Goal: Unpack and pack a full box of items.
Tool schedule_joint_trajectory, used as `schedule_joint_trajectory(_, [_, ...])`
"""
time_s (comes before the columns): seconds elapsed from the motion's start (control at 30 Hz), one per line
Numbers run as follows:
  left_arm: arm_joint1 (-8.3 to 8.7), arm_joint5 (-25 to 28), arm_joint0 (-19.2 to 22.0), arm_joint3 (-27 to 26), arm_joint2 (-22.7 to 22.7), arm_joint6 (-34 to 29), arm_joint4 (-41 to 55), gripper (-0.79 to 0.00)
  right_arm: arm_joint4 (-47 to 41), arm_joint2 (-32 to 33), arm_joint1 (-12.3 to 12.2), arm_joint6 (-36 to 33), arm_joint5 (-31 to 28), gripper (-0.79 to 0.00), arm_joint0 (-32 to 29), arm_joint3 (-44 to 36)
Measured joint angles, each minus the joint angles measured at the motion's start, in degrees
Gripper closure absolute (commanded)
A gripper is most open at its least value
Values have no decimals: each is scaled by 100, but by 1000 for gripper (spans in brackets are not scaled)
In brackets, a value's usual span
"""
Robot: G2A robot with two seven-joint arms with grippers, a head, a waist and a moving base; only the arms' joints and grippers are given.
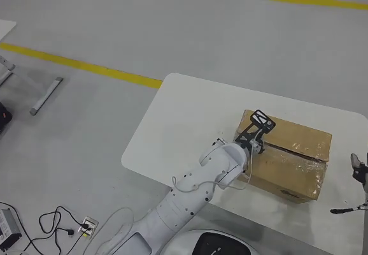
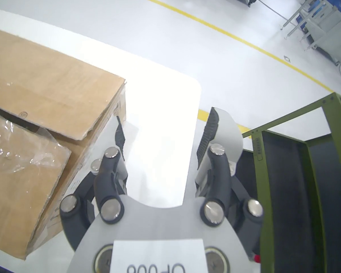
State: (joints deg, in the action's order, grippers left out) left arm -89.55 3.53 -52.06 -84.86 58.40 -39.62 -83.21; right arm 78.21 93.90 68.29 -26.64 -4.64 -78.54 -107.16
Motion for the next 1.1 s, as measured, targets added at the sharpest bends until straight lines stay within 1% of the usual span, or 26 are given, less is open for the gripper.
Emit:
schedule_joint_trajectory(0.03, [0,17,-5,-54,3,-11,16,-785,-370,38,22,15,79,0,1,-33])
schedule_joint_trajectory(0.13, [3,63,-31,-211,19,-55,51,-785,-1274,41,57,-18,115,0,22,-106])
schedule_joint_trajectory(0.2, [9,124,-61,-348,44,-55,102,-785,-1664,-32,74,-31,79,0,48,-138])
schedule_joint_trajectory(0.3, [46,208,-177,-706,167,9,48,-785,-2279,-247,107,-10,-68,0,108,-171])
schedule_joint_trajectory(0.4, [94,182,-342,-1092,350,108,-116,-785,-2676,-488,137,50,-167,0,166,-153])
schedule_joint_trajectory(0.5, [150,5,-575,-1540,649,177,-297,-785,-2692,-847,179,180,-95,0,247,-83])
schedule_joint_trajectory(0.57, [186,-127,-740,-1827,903,155,-333,-785,-2889,-1170,226,343,-10,0,329,8])
schedule_joint_trajectory(0.63, [219,-217,-887,-2068,1156,101,-338,-785,-2893,-1541,275,498,47,0,421,129])
schedule_joint_trajectory(0.7, [250,-236,-1010,-2237,1369,48,-374,-785,-2835,-1891,323,665,101,0,521,290])
schedule_joint_trajectory(0.8, [281,-229,-1130,-2333,1563,-10,-385,-785,-2706,-2260,378,848,183,0,678,641])
schedule_joint_trajectory(0.93, [302,-185,-1209,-2347,1598,3,-426,-785,-2469,-2528,430,893,410,0,883,1147])
schedule_joint_trajectory(1.1, [304,-154,-1239,-2338,1477,-1,-407,-785,-2489,-2603,467,969,514,0,985,1406])
